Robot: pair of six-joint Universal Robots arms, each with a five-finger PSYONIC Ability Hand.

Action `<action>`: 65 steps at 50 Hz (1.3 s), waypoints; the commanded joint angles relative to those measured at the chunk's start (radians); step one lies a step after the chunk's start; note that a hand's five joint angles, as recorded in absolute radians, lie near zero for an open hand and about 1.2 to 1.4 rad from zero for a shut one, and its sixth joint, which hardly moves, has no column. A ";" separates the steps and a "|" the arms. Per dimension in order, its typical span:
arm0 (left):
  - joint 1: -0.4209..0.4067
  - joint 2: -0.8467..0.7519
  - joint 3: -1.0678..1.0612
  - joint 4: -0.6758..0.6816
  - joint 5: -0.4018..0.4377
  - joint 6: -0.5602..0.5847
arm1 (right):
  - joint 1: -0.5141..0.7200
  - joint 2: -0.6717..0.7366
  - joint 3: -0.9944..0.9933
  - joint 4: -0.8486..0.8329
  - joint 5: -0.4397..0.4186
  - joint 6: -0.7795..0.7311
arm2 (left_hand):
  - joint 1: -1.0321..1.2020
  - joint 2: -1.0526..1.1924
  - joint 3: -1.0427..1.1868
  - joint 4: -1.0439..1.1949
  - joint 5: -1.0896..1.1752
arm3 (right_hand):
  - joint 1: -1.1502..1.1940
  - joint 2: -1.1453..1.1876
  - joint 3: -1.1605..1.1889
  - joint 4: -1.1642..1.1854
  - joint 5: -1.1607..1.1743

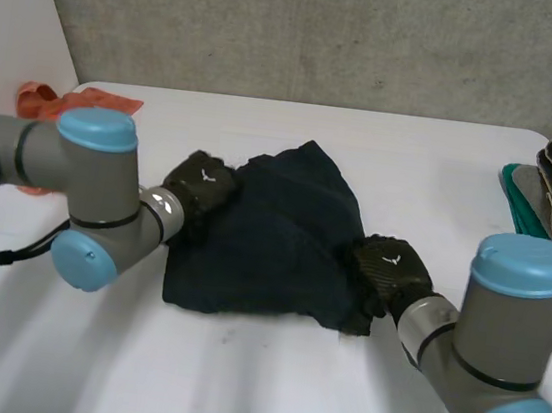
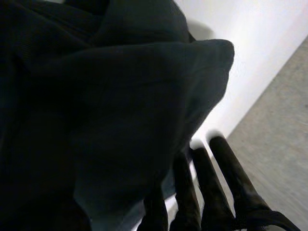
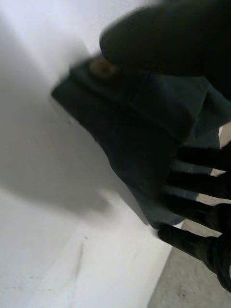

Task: Fold the laundry.

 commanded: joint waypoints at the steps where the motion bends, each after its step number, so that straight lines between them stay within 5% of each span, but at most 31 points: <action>1: -0.020 -0.010 0.007 0.000 -0.022 -0.002 | -0.007 0.032 -0.057 -0.065 0.031 -0.087 | 0.813 0.846 0.867 0.866 0.866 | 0.978 0.970 0.971 0.991 0.984; 7: -0.074 0.233 -0.071 -0.005 -0.078 -0.110 | -0.014 -0.018 -0.093 -0.057 0.059 -0.170 | 0.813 0.846 0.868 0.866 0.866 | 0.978 0.970 0.971 0.991 0.984; 15: -0.156 0.521 -0.194 -0.003 -0.148 -0.402 | -0.060 -0.241 -0.270 -0.045 0.053 -0.343 | 0.813 0.846 0.868 0.866 0.866 | 0.978 0.970 0.971 0.991 0.984; 25: -0.232 0.411 -0.298 0.000 -0.183 -0.658 | -0.063 0.020 -0.560 -0.017 -0.090 -0.383 | 0.813 0.846 0.868 0.866 0.866 | 0.978 0.970 0.971 0.991 0.984; 29: -0.255 0.316 -0.260 0.004 -0.258 -0.677 | -0.057 0.158 -0.633 -0.014 -0.113 -0.403 | 0.813 0.846 0.868 0.866 0.866 | 0.978 0.970 0.971 0.991 0.984; 32: -0.265 0.273 -0.219 0.004 -0.296 -0.678 | -0.051 0.251 -0.657 -0.008 -0.105 -0.458 | 0.169 0.203 0.224 0.222 0.222 | 0.978 0.970 0.971 0.991 0.984; 33: -0.264 0.270 -0.213 0.004 -0.298 -0.677 | -0.050 0.279 -0.656 -0.004 -0.092 -0.489 | 0.025 0.059 0.080 0.078 0.078 | 0.447 0.439 0.440 0.460 0.453; 35: -0.255 0.268 -0.200 0.001 -0.299 -0.674 | -0.050 0.282 -0.645 -0.002 -0.082 -0.504 | -0.222 -0.189 -0.168 -0.169 -0.170 | -0.244 -0.252 -0.251 -0.230 -0.238; 40: -0.244 0.303 -0.209 -0.002 -0.306 -0.667 | -0.063 0.250 -0.587 -0.001 0.008 -0.472 | -0.343 -0.310 -0.289 -0.290 -0.291 | -0.244 -0.252 -0.251 -0.230 -0.238; 46: -0.137 0.493 -0.310 -0.005 -0.299 -0.664 | -0.070 -0.073 -0.437 0.070 0.102 -0.330 | -0.343 -0.310 -0.289 -0.290 -0.291 | -0.244 -0.252 -0.251 -0.230 -0.238; 56: -0.054 0.600 -0.539 0.011 -0.208 -0.664 | -0.091 -0.244 -0.409 0.508 0.074 -0.259 | -0.329 -0.295 -0.274 -0.276 -0.276 | -0.244 -0.252 -0.251 -0.230 -0.238; 65: -0.037 0.390 -0.545 0.104 -0.121 -0.661 | -0.111 -0.201 -0.456 0.671 -0.064 -0.224 | -0.311 -0.278 -0.257 -0.258 -0.258 | -0.244 -0.252 -0.251 -0.230 -0.238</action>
